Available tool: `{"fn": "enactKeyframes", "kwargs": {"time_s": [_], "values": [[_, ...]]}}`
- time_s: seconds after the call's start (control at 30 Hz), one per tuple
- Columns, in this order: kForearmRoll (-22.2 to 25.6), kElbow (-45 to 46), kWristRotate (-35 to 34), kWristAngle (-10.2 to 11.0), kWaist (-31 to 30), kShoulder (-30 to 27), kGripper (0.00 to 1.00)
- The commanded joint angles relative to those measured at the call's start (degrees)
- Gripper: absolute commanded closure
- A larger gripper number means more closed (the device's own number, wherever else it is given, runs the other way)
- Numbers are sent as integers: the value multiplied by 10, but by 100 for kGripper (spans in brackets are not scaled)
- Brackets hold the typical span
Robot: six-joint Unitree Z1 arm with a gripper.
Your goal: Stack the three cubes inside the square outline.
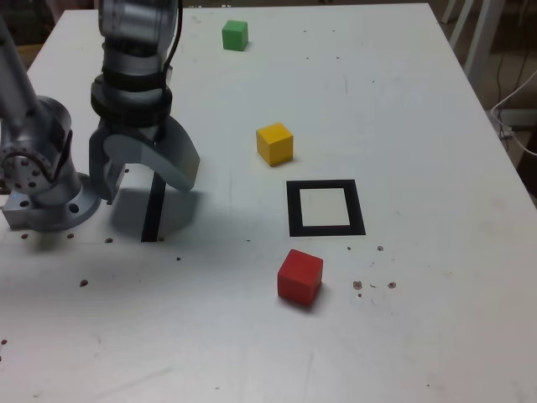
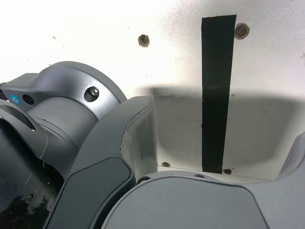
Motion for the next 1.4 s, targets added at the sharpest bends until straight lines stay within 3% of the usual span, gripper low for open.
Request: {"fn": "enactKeyframes", "kwargs": {"time_s": [0.0,0.47,0.73,1.37], "values": [[0,1,1,1,-1,-3,0],[1,1,1,-1,-1,-2,0],[14,-15,-3,-18,-10,-3,0],[98,-146,-110,-39,-158,36,0]]}}
